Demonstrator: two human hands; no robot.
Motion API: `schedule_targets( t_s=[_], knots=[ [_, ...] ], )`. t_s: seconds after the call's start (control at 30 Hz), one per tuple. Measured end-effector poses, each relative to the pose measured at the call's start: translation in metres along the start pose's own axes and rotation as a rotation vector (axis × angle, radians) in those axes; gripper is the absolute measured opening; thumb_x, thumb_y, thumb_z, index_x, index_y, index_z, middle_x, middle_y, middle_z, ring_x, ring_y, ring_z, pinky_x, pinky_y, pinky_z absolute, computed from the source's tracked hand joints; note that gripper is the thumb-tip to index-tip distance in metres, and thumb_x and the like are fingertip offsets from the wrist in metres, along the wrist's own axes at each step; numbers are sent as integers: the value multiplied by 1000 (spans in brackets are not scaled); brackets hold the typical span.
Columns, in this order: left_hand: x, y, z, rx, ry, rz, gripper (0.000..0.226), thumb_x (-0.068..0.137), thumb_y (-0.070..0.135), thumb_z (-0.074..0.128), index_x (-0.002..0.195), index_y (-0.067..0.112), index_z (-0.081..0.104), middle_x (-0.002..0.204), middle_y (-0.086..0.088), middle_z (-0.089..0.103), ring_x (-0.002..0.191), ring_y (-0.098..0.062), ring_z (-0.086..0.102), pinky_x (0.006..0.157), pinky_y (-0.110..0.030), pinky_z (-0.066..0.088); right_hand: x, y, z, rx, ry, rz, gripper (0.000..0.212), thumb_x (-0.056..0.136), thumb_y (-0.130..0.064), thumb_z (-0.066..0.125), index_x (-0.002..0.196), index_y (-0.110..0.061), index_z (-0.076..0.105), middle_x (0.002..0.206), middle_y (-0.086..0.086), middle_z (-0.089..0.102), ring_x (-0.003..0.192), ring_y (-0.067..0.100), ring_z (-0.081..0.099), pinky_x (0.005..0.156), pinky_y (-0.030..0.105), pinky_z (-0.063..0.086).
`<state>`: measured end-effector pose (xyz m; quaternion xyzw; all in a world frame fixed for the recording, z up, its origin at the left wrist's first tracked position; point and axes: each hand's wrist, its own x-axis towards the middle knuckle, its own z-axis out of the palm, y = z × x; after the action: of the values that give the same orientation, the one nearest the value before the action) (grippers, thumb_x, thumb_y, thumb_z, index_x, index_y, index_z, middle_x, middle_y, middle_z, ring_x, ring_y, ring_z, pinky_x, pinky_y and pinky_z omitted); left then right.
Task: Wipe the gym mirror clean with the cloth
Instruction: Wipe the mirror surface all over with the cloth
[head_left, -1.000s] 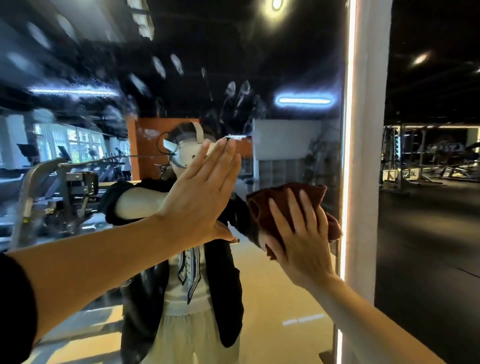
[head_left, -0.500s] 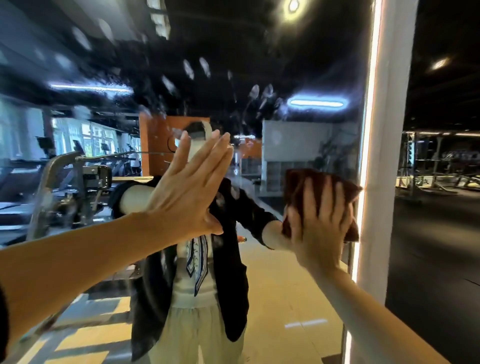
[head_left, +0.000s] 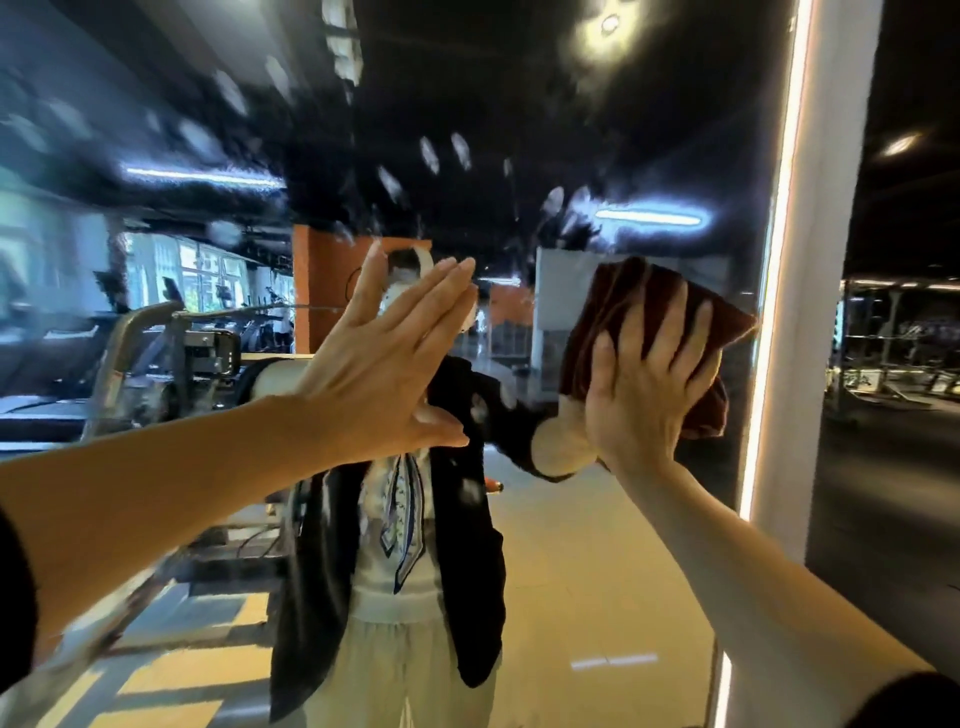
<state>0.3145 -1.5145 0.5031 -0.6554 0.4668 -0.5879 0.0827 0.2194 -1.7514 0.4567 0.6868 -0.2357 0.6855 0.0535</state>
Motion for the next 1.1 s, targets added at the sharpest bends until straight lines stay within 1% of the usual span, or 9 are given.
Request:
schedule_targets(
  t_s=[0.23, 0.43, 0.53, 0.63, 0.73, 0.8, 0.87, 0.93, 1.1],
  knots=[
    [18, -14, 7, -30, 91, -75, 85, 97, 62, 24, 155, 0, 24, 163, -18, 16, 152, -29, 15, 120, -63, 12, -25, -8, -8, -57, -125, -478, 59, 106, -48, 26, 157, -21, 22, 162, 15, 24, 152, 35, 15, 123, 51, 4],
    [20, -25, 5, 70, 138, 35, 77, 97, 57, 43, 150, 0, 35, 158, -18, 23, 148, -32, 29, 121, -60, 12, 50, -19, -2, -25, 6, -35, 55, 103, -48, 26, 149, -18, 24, 159, 24, 29, 146, 45, 24, 116, 65, 23],
    [20, -26, -2, 100, 142, 50, 79, 92, 56, 51, 148, 1, 40, 155, -19, 37, 145, -31, 36, 121, -60, 13, 39, -45, -1, -27, -30, -191, 54, 105, -45, 24, 147, -11, 31, 159, 23, 28, 148, 43, 22, 119, 61, 19],
    [19, -29, -9, 161, 113, 64, 80, 91, 57, 52, 150, 4, 38, 156, -16, 35, 145, -29, 36, 120, -61, 14, 12, -38, -8, -64, -128, -445, 61, 106, -51, 17, 157, -17, 22, 162, 17, 24, 152, 36, 16, 121, 52, 11],
    [21, -38, -15, 92, 138, 59, 83, 85, 52, 64, 147, 2, 43, 154, -18, 40, 143, -30, 40, 119, -64, 13, 34, -19, -8, -85, -105, -341, 67, 102, -61, 17, 157, -23, 23, 163, 15, 22, 151, 37, 15, 119, 57, 10],
    [25, -48, -22, 84, 64, 7, 91, 88, 60, 54, 154, 4, 27, 163, -17, 21, 151, -28, 20, 121, -62, 3, 67, -25, -9, -63, -79, -87, 74, 97, -66, 16, 158, -24, 23, 165, 18, 17, 151, 43, 11, 118, 67, 12],
    [35, -59, -26, 115, -22, -79, 99, 90, 70, 36, 156, 7, -4, 164, -13, -10, 153, -26, -9, 121, -57, -11, 86, -48, -8, -54, -113, -13, 76, 94, -65, 10, 159, -26, 21, 167, 16, 8, 152, 45, 5, 118, 68, 8],
    [47, -67, -29, 108, -52, -151, 103, 87, 75, 29, 148, 9, -20, 161, -12, -23, 151, -25, -20, 120, -54, -16, 83, -72, -7, -46, -91, -138, 70, 99, -61, 12, 160, -26, 19, 167, 14, 9, 152, 43, 5, 119, 65, 6],
    [66, -75, -30, 135, -110, -219, 126, 76, 89, 33, 142, 3, -32, 160, -18, -29, 149, -30, -26, 120, -57, -11, 57, -56, -2, -88, -90, -452, 62, 106, -53, 18, 157, -20, 20, 164, 13, 21, 153, 38, 13, 121, 58, 14]
  ],
)
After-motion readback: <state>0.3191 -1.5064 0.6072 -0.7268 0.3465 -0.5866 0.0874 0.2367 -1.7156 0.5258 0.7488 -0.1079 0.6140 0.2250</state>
